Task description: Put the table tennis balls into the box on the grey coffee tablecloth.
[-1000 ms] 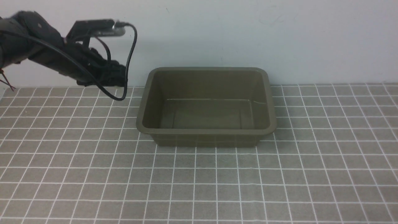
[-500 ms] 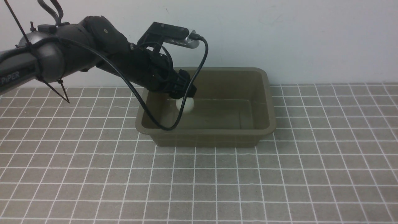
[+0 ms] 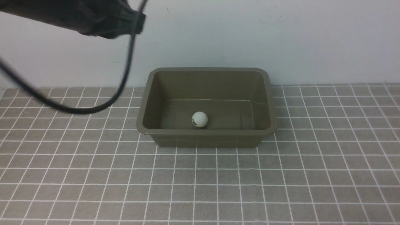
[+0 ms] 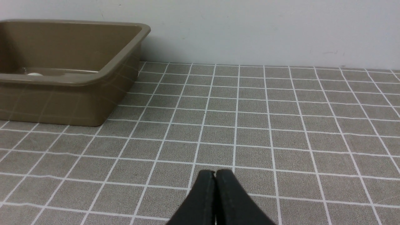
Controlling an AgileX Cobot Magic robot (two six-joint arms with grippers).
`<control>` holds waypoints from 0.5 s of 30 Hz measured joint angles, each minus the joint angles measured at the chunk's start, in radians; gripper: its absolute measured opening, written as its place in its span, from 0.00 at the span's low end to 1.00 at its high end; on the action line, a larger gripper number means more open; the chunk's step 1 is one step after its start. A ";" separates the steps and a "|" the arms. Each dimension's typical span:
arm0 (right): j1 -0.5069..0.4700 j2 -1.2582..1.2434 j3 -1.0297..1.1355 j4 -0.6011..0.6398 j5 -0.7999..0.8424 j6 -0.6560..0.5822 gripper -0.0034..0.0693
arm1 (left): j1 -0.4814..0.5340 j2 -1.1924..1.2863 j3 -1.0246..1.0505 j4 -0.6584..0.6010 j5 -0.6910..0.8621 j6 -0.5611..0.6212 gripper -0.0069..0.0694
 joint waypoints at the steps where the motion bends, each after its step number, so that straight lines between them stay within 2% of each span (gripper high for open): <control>1: 0.000 0.000 0.000 0.000 0.000 0.000 0.03 | 0.002 -0.095 0.043 0.034 -0.005 -0.034 0.09; 4: 0.000 0.000 0.000 0.000 0.000 0.000 0.03 | 0.002 -0.344 0.190 0.104 -0.048 -0.132 0.08; 5: 0.000 0.000 0.000 0.000 0.000 0.000 0.03 | 0.002 -0.361 0.190 0.104 -0.053 -0.138 0.08; 6: 0.000 0.000 0.000 0.000 0.000 0.000 0.03 | 0.002 -0.527 0.311 0.118 -0.125 -0.192 0.08; 7: 0.000 0.000 0.000 0.000 0.000 0.000 0.03 | 0.002 -0.590 0.359 0.119 -0.150 -0.209 0.08; 8: 0.000 0.000 0.000 0.000 0.000 0.000 0.03 | 0.002 -0.590 0.371 0.119 -0.156 -0.209 0.08; 9: 0.000 0.000 0.000 0.000 0.000 0.000 0.03 | 0.002 -0.718 0.457 0.121 -0.200 -0.233 0.08; 15: 0.000 0.000 0.000 0.000 0.000 0.000 0.03 | 0.002 -1.005 0.682 0.155 -0.217 -0.242 0.08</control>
